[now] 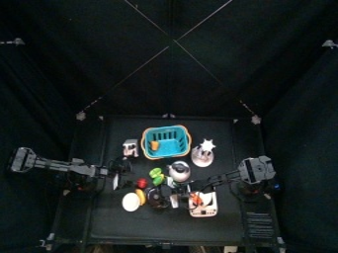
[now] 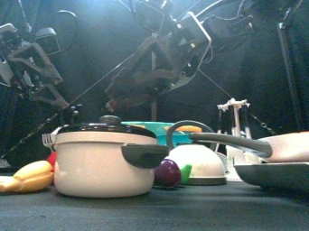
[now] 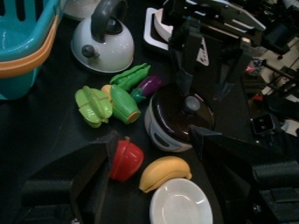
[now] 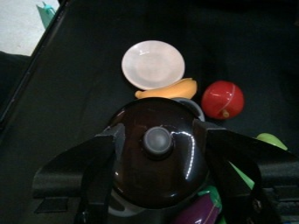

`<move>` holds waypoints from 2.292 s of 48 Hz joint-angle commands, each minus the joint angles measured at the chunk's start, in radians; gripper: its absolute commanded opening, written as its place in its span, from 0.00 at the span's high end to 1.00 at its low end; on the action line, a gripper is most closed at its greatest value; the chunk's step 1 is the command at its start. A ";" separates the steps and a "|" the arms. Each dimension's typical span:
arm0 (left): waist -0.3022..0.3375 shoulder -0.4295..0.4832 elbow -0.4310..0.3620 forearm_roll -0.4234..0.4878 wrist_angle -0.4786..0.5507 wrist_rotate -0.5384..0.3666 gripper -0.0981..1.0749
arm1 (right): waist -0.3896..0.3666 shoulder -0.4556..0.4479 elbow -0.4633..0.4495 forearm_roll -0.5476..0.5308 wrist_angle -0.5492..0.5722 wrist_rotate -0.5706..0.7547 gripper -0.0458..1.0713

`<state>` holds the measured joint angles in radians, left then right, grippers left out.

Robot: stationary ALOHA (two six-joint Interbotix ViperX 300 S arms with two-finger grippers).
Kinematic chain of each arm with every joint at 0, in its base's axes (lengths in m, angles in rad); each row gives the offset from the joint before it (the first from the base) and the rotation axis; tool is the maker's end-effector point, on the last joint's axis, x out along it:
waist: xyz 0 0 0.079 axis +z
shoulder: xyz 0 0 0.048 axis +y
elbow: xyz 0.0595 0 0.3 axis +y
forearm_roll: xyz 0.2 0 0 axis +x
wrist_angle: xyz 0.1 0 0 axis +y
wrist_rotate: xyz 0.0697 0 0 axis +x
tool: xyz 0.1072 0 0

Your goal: Grab apple and place into basket

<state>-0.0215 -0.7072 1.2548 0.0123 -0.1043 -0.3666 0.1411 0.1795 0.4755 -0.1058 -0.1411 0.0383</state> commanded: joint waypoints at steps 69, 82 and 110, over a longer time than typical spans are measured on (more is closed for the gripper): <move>0.005 0.342 -0.140 0.247 0.106 0.026 0.07 | -0.193 -0.377 0.291 0.126 -0.161 0.006 0.11; -0.009 0.469 -0.187 0.239 0.106 0.026 0.07 | -0.206 -0.405 0.325 0.130 -0.173 0.008 0.11; -0.031 0.554 -0.209 0.238 0.137 0.021 0.07 | -0.206 -0.387 0.327 0.130 -0.173 0.008 0.11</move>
<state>-0.0522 -0.1703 1.0738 0.2500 0.0353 -0.3467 -0.0614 -0.1979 0.8115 0.0230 -0.3053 0.0445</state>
